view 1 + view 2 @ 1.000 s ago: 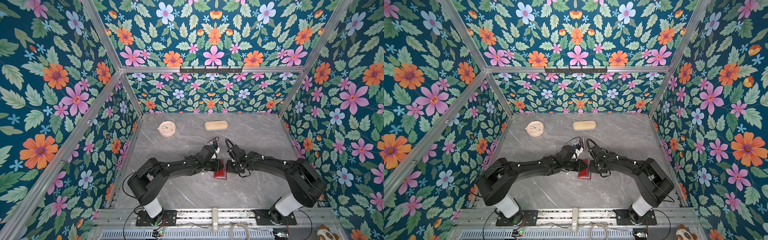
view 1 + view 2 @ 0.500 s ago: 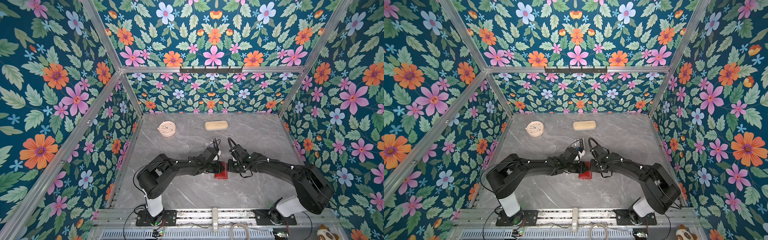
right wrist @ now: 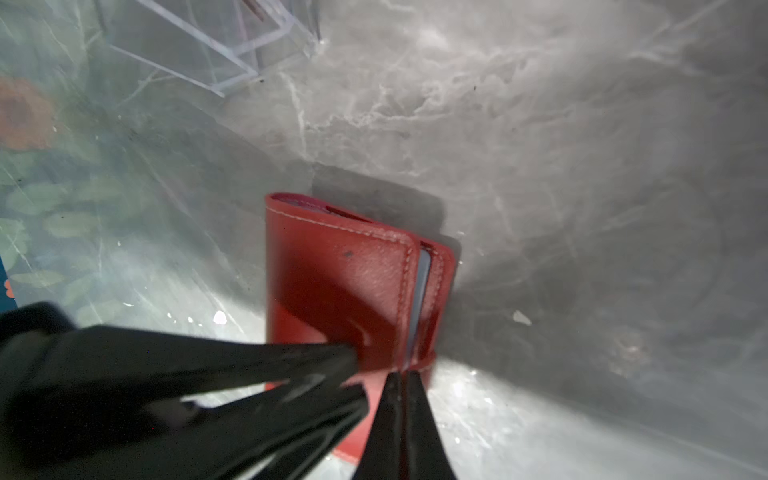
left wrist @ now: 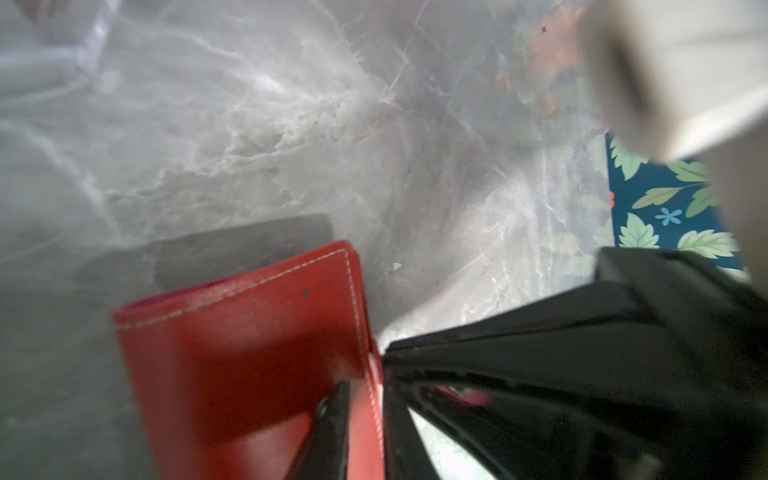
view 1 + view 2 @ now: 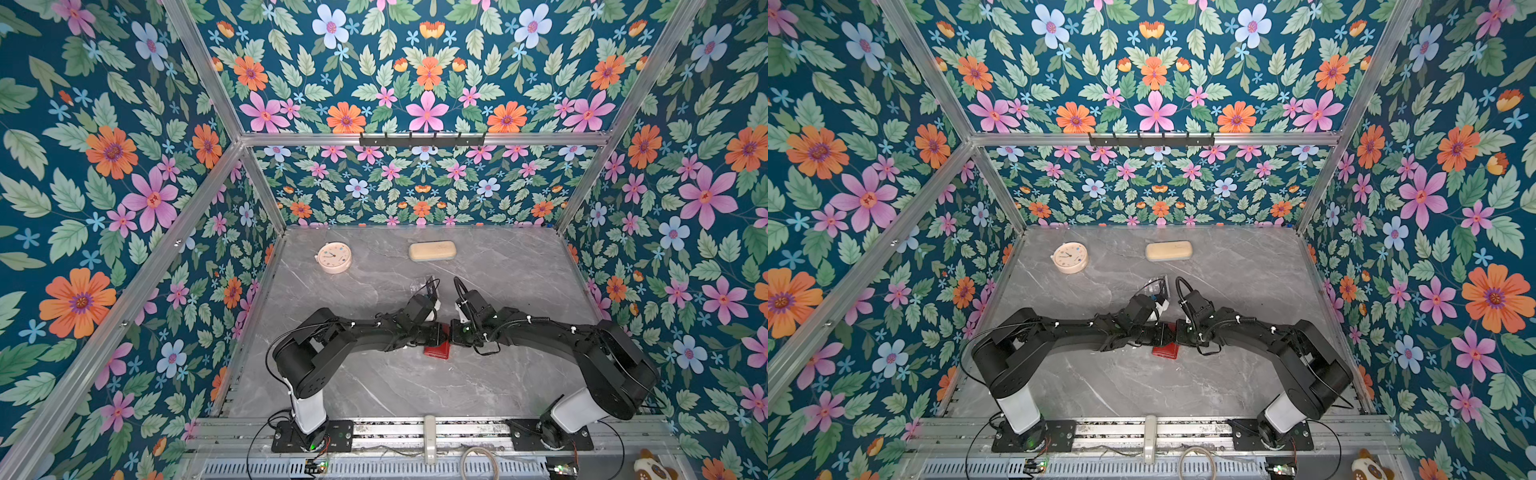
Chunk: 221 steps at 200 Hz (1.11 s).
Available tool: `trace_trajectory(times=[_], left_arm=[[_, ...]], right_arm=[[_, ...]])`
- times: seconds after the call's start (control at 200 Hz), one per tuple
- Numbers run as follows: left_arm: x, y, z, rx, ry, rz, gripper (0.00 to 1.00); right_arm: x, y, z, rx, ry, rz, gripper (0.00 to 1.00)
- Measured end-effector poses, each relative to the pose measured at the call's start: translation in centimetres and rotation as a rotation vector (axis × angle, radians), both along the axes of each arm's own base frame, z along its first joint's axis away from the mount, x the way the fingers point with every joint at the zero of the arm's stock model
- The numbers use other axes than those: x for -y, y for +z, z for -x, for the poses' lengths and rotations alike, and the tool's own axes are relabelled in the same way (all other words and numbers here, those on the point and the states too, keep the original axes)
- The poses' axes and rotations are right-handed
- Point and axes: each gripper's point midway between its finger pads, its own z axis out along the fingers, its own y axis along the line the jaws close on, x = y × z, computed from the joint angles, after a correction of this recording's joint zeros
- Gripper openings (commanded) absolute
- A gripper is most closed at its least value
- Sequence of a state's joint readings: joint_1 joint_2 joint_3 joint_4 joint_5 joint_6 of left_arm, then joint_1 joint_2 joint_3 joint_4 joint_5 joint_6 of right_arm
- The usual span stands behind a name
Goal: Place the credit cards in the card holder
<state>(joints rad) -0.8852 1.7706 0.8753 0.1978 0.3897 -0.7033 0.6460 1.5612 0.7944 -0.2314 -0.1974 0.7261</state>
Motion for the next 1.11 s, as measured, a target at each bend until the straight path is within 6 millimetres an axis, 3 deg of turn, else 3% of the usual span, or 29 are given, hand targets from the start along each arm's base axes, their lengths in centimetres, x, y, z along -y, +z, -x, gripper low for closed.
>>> trace_trajectory(times=[0.14, 0.325, 0.56, 0.73, 0.955, 1.105], left_arm=[[0.1, 2.2, -0.1, 0.037, -0.005, 0.036, 0.34], [-1.1, 3.6, -0.5, 0.090, 0.027, 0.009, 0.33], [-3.7, 0.6, -1.0, 0.077, 0.097, -0.117, 0.19], [-3.5, -1.2, -0.4, 0.034, 0.070, -0.132, 0.14], [-2.9, -1.5, -0.2, 0.023, 0.052, -0.112, 0.14], [-2.9, -1.7, -0.2, 0.021, 0.052, -0.107, 0.14]], right_arm=[[0.3, 0.0, -0.3, 0.006, -0.010, 0.022, 0.02], [0.9, -0.2, -0.1, -0.004, -0.019, 0.054, 0.02], [1.1, -0.3, -0.2, 0.001, -0.009, 0.072, 0.02], [0.8, 0.0, -0.4, 0.007, -0.003, 0.065, 0.03], [0.0, 0.0, -0.4, 0.000, 0.030, 0.042, 0.06], [-0.7, -0.5, -0.5, -0.018, 0.045, 0.022, 0.17]])
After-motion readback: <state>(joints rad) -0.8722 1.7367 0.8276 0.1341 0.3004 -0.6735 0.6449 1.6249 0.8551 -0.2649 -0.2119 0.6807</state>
